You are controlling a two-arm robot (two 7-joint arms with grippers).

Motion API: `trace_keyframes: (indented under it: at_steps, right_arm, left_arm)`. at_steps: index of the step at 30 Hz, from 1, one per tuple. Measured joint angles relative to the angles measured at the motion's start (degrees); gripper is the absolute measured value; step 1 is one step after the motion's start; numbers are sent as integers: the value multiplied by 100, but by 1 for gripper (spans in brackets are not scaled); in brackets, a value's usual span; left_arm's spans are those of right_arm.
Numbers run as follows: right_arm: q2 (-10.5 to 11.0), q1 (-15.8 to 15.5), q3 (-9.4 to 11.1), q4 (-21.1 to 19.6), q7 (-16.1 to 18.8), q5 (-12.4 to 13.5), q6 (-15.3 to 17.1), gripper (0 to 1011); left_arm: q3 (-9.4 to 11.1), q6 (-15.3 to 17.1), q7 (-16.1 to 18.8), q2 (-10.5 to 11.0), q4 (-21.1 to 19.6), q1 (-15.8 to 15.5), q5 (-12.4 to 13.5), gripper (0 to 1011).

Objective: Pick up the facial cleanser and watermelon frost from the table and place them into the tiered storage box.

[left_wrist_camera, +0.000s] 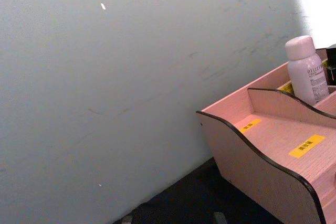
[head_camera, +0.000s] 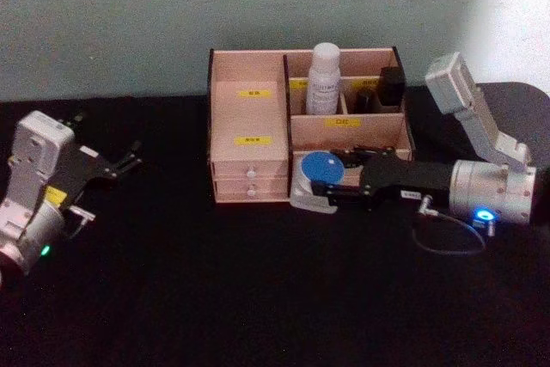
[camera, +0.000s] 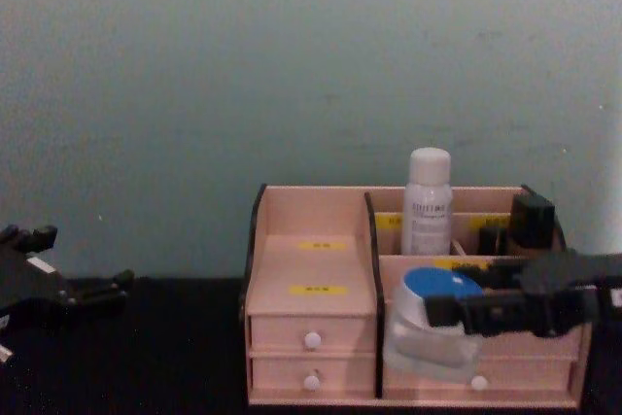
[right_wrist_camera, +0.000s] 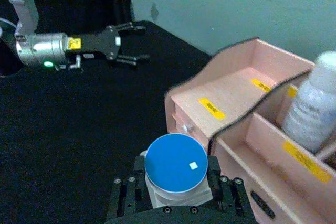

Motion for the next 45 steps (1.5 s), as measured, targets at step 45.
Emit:
trace_keyframes:
  at_steps: [45]
  right_arm:
    - [-1808,1923,-592,2694,139,-514,-400,705]
  left_arm:
    - [0,0,0,0,0,0,0,1001]
